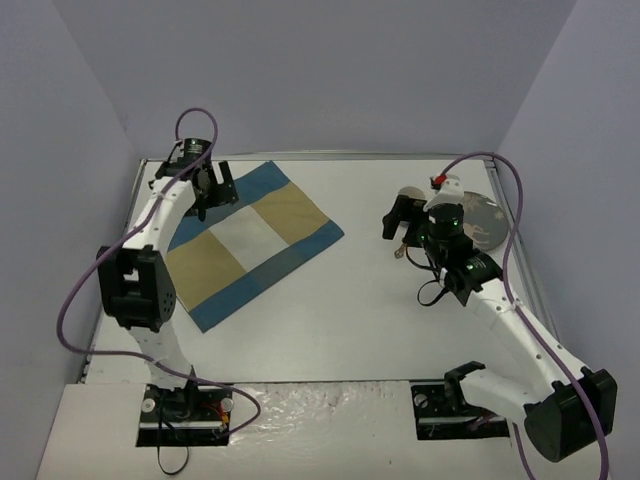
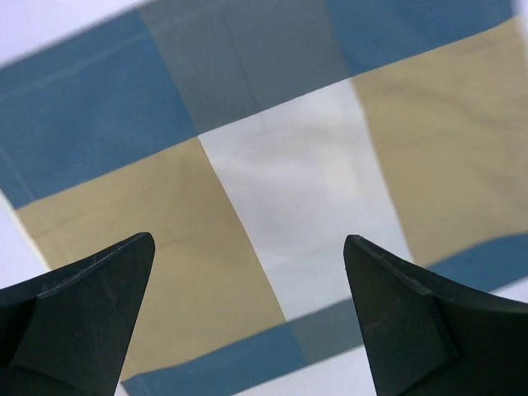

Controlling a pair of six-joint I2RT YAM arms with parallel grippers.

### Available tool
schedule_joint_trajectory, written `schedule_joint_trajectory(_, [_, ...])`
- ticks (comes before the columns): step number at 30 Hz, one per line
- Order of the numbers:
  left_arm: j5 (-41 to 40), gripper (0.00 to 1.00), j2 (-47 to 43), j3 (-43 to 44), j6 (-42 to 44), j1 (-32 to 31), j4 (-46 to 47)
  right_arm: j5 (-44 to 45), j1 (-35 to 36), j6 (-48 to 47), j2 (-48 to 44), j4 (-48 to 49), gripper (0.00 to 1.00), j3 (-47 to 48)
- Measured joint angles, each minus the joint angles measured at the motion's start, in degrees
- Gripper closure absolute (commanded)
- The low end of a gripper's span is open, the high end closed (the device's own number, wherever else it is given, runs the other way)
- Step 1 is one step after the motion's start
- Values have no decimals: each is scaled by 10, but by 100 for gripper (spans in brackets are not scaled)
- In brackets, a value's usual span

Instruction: Set the dinner table for one person

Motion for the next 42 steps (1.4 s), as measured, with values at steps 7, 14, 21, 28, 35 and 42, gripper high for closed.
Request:
schedule_joint_trajectory(7, [17, 3, -242, -98, 45, -1, 38, 19, -107, 37, -54, -1, 0, -45])
schedule_joint_trajectory(14, [57, 3, -412, -309, 83, -4, 65, 32, -231, 101, -52, -12, 0, -108])
schedule_joint_trajectory(21, [51, 3, -468, -356, 100, -30, 76, -24, -349, 191, 22, 49, 0, -157])
schedule_joint_trajectory(28, [5, 3, -474, -356, 113, -66, 77, -41, -388, 262, 80, 143, 0, -208])
schedule_joint_trajectory(35, [-22, 3, -474, -356, 116, -68, 76, -66, -411, 319, 163, 263, 2, -232])
schedule_joint_trajectory(42, [-31, 3, -474, -356, 116, -69, 76, -87, -416, 356, 217, 345, 7, -238])
